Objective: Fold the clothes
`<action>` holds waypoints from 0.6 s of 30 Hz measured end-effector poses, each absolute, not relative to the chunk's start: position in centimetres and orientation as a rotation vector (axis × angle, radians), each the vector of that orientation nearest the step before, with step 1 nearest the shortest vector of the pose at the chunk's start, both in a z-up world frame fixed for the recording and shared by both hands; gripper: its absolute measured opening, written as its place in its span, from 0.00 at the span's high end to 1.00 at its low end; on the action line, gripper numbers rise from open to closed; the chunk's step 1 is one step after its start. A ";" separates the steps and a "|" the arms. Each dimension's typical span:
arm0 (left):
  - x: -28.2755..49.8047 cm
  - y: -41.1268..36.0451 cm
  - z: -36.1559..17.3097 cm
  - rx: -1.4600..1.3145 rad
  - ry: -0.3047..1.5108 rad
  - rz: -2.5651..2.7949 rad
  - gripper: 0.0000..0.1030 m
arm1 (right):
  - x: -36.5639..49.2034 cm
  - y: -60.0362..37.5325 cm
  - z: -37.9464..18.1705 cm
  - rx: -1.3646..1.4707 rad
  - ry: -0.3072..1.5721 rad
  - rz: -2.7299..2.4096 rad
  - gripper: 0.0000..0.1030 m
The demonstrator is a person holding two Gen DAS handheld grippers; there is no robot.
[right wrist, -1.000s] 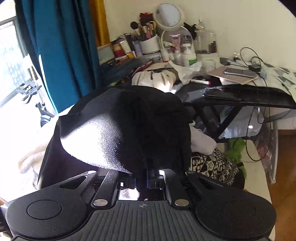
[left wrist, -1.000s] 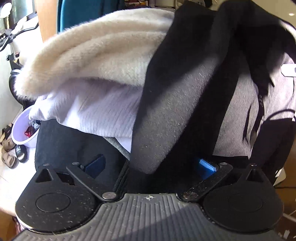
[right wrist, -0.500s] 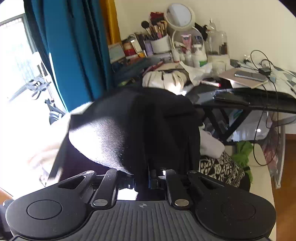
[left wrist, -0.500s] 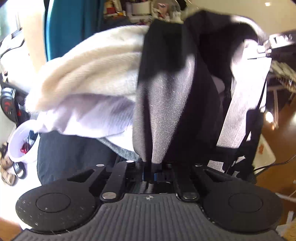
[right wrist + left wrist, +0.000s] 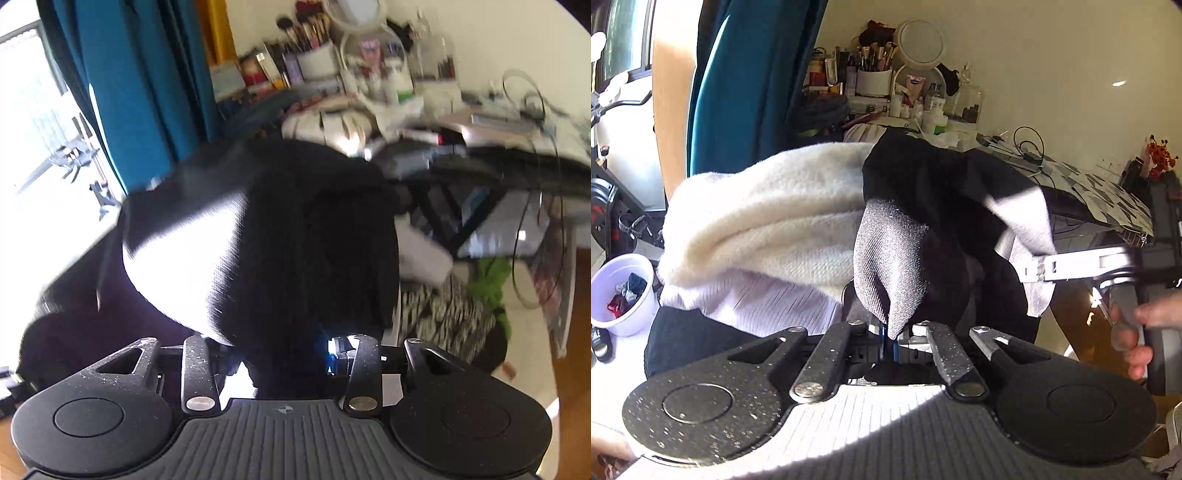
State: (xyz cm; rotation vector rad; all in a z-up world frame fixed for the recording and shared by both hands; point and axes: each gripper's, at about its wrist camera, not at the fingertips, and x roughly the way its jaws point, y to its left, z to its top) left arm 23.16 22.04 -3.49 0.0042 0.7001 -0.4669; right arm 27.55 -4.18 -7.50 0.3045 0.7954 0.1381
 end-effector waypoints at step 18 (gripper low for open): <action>23.4 24.1 5.5 -0.176 0.472 -0.439 0.96 | 23.3 -3.6 -2.6 0.300 0.605 0.185 0.93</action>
